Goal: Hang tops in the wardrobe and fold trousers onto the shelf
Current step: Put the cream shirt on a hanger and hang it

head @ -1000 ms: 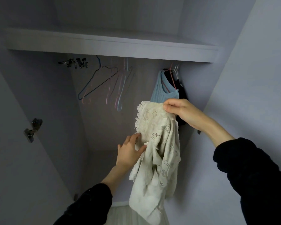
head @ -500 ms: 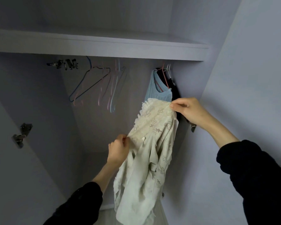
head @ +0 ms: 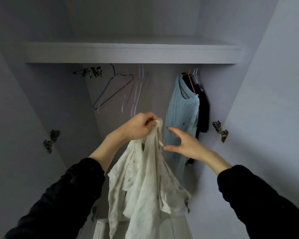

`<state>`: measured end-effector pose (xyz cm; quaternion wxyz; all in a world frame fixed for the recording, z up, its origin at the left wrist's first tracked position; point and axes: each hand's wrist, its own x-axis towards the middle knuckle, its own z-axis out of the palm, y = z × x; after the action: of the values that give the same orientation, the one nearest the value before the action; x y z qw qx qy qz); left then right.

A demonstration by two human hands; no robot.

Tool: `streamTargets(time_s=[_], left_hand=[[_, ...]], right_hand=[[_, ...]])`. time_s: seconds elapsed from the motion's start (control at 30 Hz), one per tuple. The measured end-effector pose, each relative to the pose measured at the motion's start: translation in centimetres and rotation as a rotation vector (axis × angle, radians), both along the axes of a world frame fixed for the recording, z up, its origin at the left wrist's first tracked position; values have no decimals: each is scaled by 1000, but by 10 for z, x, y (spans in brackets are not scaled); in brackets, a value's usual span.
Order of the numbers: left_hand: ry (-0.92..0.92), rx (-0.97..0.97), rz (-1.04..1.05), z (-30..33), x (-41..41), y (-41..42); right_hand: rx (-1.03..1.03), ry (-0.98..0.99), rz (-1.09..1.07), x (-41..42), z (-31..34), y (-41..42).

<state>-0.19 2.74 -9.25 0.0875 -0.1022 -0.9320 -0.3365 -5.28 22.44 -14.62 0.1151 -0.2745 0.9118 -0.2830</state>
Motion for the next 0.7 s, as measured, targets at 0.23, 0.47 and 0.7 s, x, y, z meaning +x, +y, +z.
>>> streamTargets(time_s=[0.23, 0.47, 0.7], left_hand=[[-68, -14, -1, 15, 7, -7], [-318, -1, -44, -9, 40, -15], [42, -259, 289, -17, 34, -31]], right_hand=[[-171, 291, -96, 5, -6, -40], [-354, 80, -33, -3, 16, -33], [-141, 166, 72, 2, 12, -25]])
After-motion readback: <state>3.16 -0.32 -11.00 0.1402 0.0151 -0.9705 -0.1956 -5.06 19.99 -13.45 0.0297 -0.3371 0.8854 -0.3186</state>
